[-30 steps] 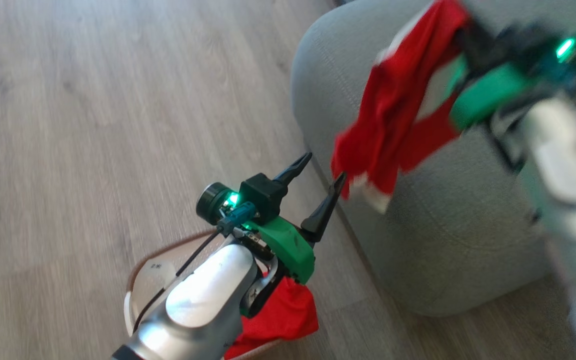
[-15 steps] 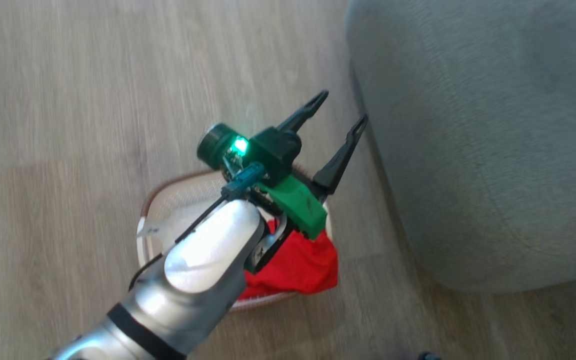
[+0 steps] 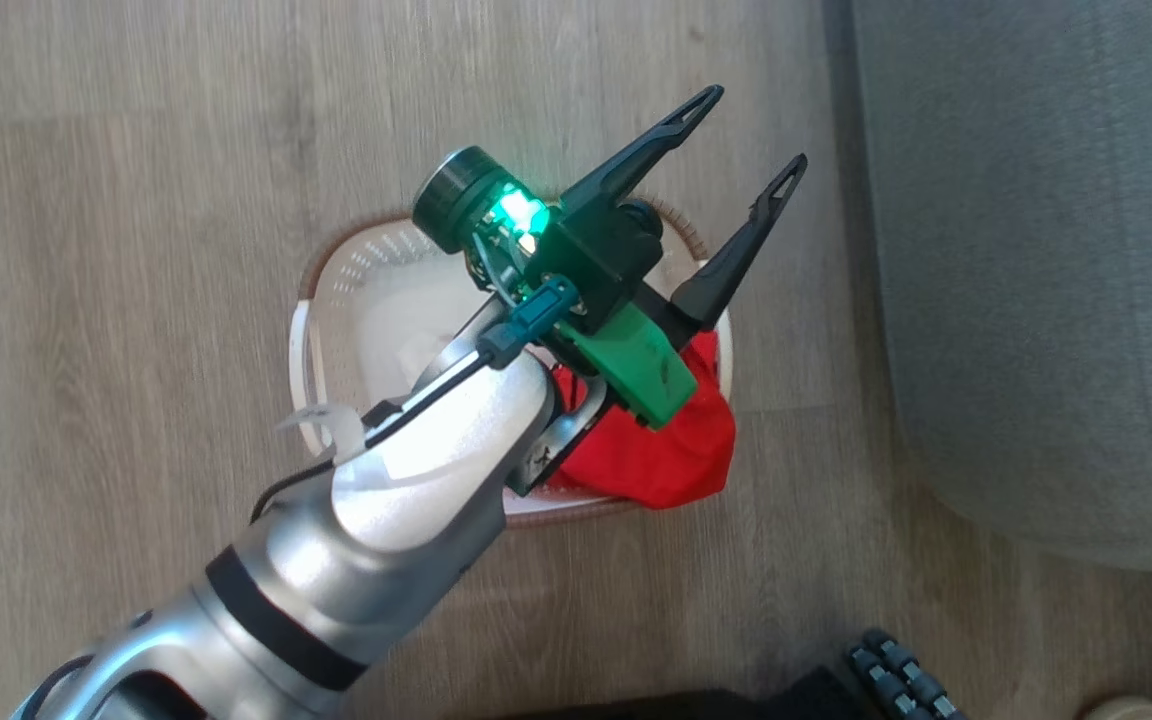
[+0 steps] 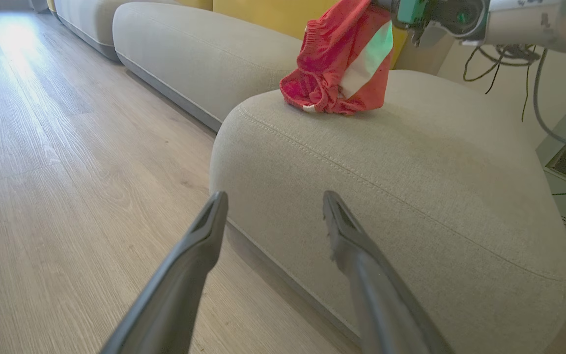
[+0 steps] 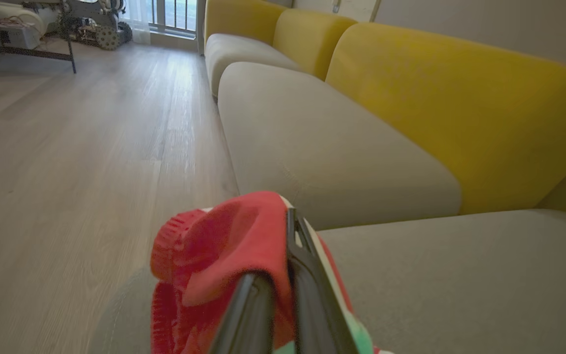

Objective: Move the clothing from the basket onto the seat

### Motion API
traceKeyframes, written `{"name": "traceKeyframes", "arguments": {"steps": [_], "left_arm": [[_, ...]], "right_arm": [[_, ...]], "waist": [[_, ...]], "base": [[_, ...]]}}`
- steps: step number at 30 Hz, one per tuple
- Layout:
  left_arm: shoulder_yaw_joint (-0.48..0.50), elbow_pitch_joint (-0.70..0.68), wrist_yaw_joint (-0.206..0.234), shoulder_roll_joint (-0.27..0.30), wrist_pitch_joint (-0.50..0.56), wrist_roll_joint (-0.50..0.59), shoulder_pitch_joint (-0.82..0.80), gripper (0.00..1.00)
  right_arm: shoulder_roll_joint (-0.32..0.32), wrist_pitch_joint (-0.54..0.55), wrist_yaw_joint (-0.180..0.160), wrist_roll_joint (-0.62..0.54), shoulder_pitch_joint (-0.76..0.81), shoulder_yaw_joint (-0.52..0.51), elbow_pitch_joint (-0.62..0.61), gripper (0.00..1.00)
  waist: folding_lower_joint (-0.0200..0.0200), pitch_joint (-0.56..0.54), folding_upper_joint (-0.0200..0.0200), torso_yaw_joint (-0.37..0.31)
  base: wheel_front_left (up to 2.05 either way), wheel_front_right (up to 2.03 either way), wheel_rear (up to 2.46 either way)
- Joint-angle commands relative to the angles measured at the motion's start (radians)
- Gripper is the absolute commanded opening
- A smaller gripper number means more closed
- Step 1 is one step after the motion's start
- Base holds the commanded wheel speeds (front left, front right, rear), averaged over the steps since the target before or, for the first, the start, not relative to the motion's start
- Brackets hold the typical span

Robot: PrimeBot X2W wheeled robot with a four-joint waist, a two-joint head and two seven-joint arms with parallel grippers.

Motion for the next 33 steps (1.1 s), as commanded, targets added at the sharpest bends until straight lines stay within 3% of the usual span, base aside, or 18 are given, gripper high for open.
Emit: {"name": "traceKeyframes", "arguments": {"steps": [1,11,12,13,14,21,33], "left_arm": [[0.02,-0.042,0.005,0.014,0.004,0.01,-0.033,1.0],[0.015,-0.043,0.012,0.035,0.013,0.01,-0.037,1.0],[0.015,-0.042,0.012,0.036,0.013,0.009,-0.036,1.0],[0.016,-0.039,0.013,0.038,0.012,0.005,-0.034,1.0],[0.017,-0.037,0.013,0.04,0.011,0.002,-0.033,1.0],[0.036,-0.022,0.017,0.051,-0.007,-0.031,-0.001,1.0],[0.117,0.025,0.041,0.077,-0.048,-0.108,0.111,1.0]], "right_arm": [[0.011,-0.008,0.0,-0.015,0.022,-0.019,-0.027,0.0],[0.127,-0.009,0.0,-0.095,0.158,-0.156,-0.078,0.0],[0.137,-0.009,0.0,-0.096,0.163,-0.155,-0.088,0.13],[0.153,-0.009,0.0,-0.092,0.178,-0.151,-0.106,0.87],[0.16,-0.009,0.0,-0.088,0.186,-0.143,-0.114,1.0],[0.166,-0.009,0.0,-0.031,0.26,-0.025,-0.158,1.0],[0.169,-0.009,0.0,0.07,0.412,0.23,-0.25,1.0]], "waist": [[-0.0004,0.039,0.0001,0.015],[-0.0004,0.06,0.0001,-0.008],[-0.0004,0.057,0.0001,-0.012],[-0.0004,0.048,0.0001,-0.019],[-0.0004,0.043,0.0001,-0.022],[-0.0004,-0.026,0.0001,-0.045],[-0.0004,-0.238,0.0001,-0.043]], "base": [[0.0,0.0,0.0],[0.0,0.0,0.0],[0.0,0.0,0.0],[0.0,0.0,0.0],[0.0,0.0,0.0],[0.0,0.0,0.0],[0.0,0.0,0.0]]}}
